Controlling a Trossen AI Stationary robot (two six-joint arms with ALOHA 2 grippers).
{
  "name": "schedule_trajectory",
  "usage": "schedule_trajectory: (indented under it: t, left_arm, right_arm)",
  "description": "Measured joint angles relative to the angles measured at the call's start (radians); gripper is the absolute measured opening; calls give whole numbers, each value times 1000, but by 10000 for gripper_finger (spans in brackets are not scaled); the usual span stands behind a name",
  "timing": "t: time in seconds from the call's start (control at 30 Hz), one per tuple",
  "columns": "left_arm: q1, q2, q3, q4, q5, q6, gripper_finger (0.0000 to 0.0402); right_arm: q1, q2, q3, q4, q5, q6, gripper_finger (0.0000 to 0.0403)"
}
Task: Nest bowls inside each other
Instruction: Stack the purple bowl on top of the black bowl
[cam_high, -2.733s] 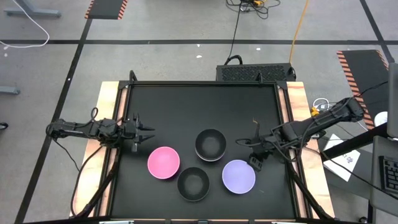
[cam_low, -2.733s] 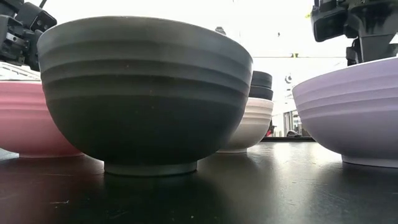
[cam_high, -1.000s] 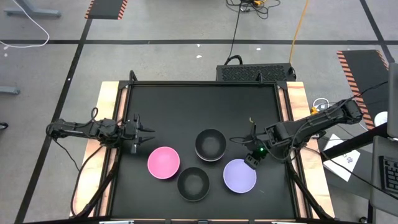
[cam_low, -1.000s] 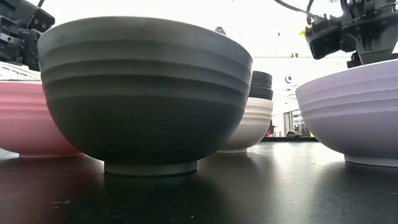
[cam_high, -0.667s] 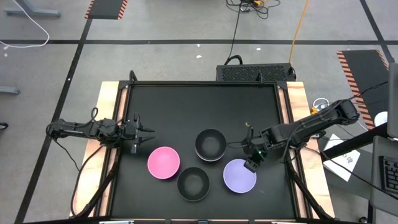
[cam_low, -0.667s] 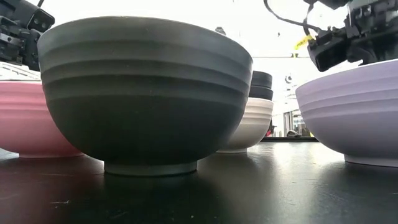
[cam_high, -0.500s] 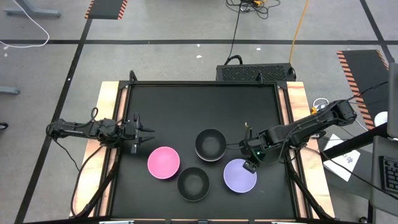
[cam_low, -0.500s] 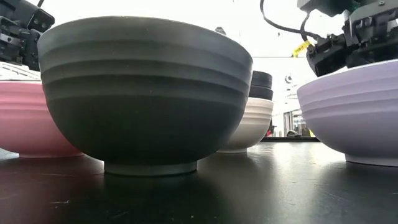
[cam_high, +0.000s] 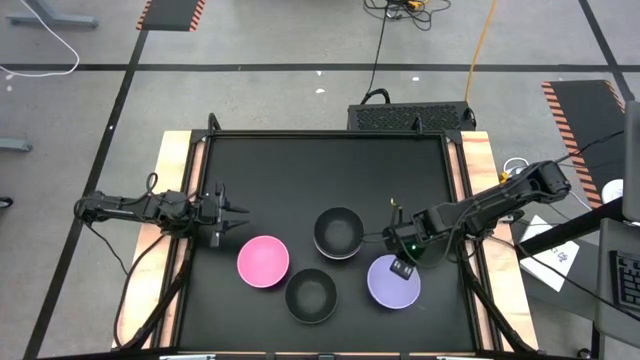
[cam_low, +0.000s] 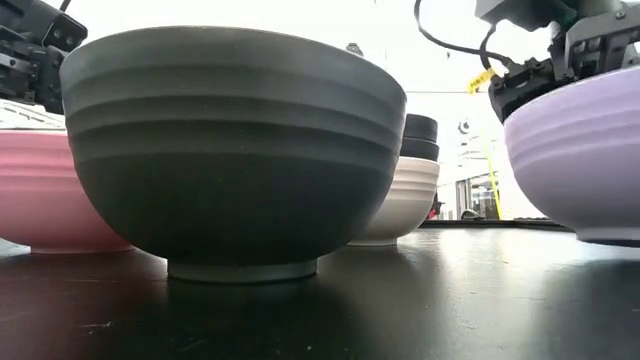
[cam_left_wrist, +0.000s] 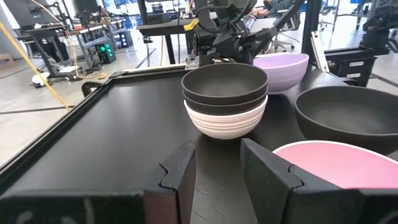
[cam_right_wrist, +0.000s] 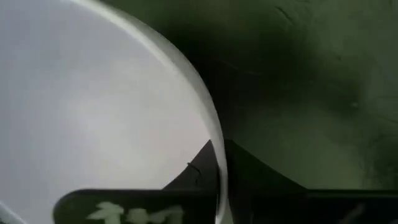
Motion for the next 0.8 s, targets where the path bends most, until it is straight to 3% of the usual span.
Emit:
schedule_trajectory:
  t: [0.2,0.5,0.67,0.8]
  left_arm:
    - [0,0,0,-1,13,0,129]
    - [0,0,0,-1,18,1,129]
    - [0,0,0,-1,18,5,129]
    - [0,0,0,-1,18,7,129]
  right_arm:
    - [0,-3,0,92,3,-31,4]
    - [-8,-95,1,281,99,-125,2]
    - [-69,-170,47,244,176,-223,1]
    - [-151,-181,151,92,196,-318,1]
